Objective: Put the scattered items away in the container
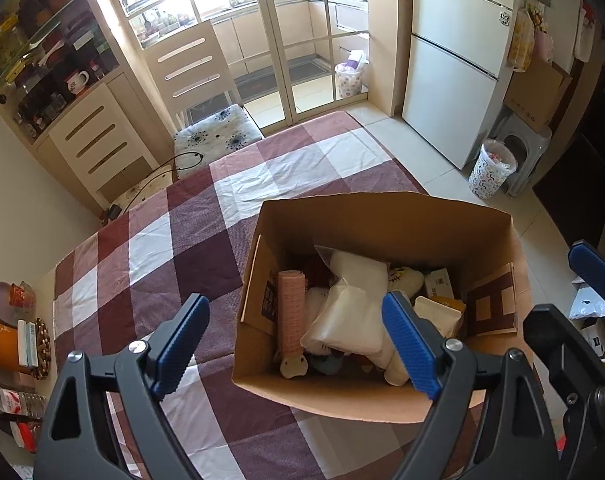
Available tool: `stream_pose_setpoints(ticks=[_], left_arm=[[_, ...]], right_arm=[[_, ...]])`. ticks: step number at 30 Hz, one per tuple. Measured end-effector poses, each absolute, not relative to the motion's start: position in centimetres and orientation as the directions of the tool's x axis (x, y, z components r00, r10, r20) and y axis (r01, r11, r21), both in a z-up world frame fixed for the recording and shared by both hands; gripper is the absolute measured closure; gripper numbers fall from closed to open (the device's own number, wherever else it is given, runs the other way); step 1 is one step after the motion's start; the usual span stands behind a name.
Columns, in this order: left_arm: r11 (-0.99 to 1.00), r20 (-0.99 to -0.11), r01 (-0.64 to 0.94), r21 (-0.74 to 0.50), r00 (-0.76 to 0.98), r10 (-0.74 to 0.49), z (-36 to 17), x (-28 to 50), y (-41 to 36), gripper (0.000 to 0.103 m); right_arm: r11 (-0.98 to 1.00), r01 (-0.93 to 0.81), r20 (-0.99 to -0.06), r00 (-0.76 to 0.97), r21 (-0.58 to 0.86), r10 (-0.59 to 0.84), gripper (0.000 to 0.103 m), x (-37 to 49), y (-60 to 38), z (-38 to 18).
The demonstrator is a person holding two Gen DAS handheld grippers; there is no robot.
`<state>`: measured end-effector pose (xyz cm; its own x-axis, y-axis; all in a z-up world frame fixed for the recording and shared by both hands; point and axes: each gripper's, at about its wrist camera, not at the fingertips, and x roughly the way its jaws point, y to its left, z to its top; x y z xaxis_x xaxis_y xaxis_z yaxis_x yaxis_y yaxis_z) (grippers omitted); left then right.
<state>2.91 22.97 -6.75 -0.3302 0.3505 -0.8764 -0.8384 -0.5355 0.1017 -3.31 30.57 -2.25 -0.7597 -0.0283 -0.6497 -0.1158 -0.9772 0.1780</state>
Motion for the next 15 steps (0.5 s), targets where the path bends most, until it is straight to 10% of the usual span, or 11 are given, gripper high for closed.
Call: stream_pose_setpoints(ticks=[15], left_arm=[[-0.55, -0.877, -0.829, 0.106, -0.338, 0.342, -6.2, 4.1, 21.6, 0.014]], right_arm=[[-0.977, -0.122, -0.675, -0.737, 0.175, -0.029, 0.022, -1.9, 30.2, -2.0]])
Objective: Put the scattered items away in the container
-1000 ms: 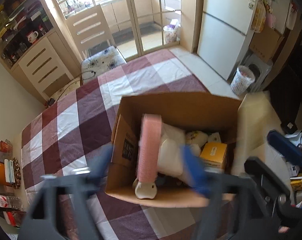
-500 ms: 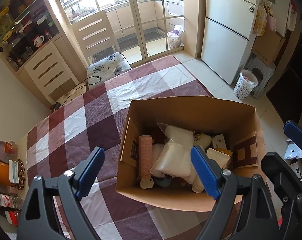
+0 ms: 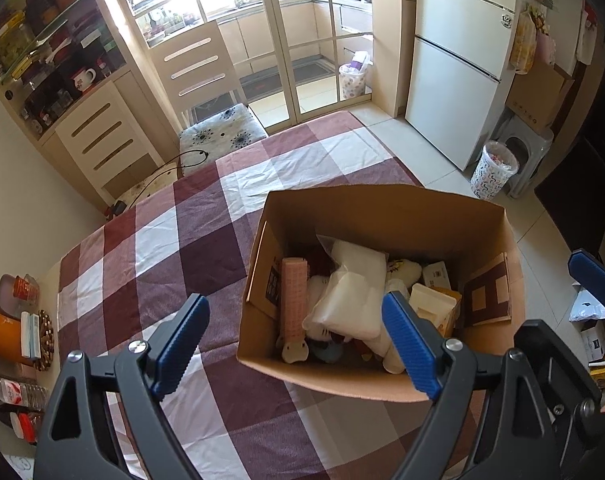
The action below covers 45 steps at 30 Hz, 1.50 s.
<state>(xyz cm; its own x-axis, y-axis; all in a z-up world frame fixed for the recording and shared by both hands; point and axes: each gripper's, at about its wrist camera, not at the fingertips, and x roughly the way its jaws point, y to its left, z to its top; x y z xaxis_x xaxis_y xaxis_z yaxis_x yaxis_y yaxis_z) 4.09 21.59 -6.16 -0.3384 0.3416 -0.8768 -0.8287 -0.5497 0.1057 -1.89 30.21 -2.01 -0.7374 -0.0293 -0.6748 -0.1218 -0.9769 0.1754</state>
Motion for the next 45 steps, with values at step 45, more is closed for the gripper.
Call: stream_pose_setpoints(ticks=[45], left_arm=[[-0.562, -0.9, -0.82, 0.105, -0.319, 0.297, -5.1, 9.8, 18.8, 0.01]], right_arm=[[-0.981, -0.118, -0.656, -0.755, 0.154, -0.012, 0.019, 4.4, 30.6, -0.2]])
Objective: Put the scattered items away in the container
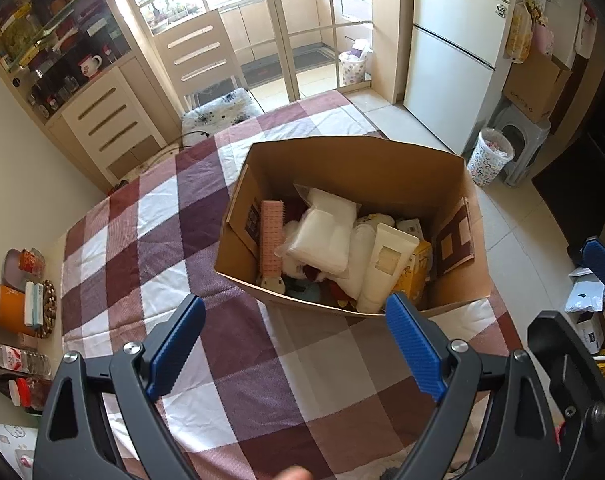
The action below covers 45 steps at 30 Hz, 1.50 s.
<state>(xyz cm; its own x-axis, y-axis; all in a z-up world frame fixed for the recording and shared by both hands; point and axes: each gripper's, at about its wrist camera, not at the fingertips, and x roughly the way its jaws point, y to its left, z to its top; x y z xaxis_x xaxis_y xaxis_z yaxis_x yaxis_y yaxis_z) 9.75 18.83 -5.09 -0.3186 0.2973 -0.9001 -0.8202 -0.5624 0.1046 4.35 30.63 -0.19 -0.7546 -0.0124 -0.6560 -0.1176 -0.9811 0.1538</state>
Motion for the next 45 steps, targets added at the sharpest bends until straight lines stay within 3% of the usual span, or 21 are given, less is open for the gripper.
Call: stream_pose_setpoints(ticks=[4, 6, 45], left_arm=[[-0.576, -0.903, -0.808, 0.121, -0.331, 0.273, -5.2, 9.9, 19.0, 0.009], [-0.578, -0.9, -0.805, 0.13, -0.34, 0.271, -5.2, 10.0, 19.0, 0.0], [-0.539, -0.91, -0.839, 0.072, -0.277, 0.31, -5.4, 11.5, 19.8, 0.0]], right_arm=[[-0.979, -0.13, -0.651, -0.759, 0.159, -0.005, 0.019, 4.7, 31.1, -0.1], [-0.978, -0.136, -0.647, -0.762, 0.16, 0.0, 0.019, 5.0, 31.4, 0.1], [-0.974, -0.144, -0.654, -0.757, 0.174, -0.005, 0.019, 5.4, 32.4, -0.4]])
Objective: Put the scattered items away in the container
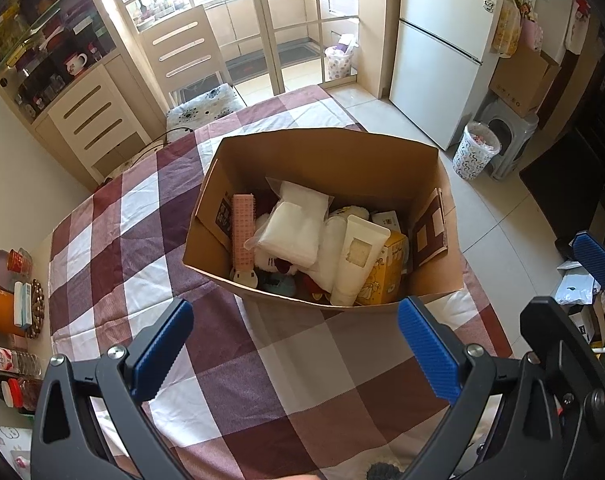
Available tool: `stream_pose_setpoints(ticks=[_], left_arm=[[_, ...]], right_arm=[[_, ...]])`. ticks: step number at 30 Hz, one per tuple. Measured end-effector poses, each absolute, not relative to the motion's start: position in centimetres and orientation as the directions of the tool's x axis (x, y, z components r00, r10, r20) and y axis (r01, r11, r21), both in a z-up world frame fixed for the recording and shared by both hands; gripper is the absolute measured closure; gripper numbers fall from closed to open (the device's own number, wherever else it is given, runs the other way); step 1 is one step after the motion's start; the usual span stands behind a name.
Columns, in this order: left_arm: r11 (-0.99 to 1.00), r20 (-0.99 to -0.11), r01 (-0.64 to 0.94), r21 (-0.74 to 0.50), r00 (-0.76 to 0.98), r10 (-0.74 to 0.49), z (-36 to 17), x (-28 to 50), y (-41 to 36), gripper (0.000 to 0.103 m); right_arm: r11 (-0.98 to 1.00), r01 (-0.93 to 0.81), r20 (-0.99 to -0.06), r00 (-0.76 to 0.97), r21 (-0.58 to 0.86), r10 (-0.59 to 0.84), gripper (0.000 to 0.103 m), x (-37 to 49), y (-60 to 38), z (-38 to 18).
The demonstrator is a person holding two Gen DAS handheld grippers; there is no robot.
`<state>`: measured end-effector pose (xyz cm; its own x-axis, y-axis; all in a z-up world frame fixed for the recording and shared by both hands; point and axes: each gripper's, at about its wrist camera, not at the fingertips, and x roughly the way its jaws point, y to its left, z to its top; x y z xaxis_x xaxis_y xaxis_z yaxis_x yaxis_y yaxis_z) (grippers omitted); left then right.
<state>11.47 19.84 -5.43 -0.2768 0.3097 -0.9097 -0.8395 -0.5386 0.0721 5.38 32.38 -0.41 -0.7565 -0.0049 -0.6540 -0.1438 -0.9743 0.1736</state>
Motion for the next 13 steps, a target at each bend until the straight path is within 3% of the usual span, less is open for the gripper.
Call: stream_pose_setpoints(ticks=[13], left_arm=[[-0.541, -0.907, -0.838, 0.074, -0.282, 0.313, -5.57, 11.28, 19.8, 0.0]], right_arm=[[-0.974, -0.146, -0.66, -0.751, 0.174, -0.005, 0.019, 5.36, 31.77, -1.16]])
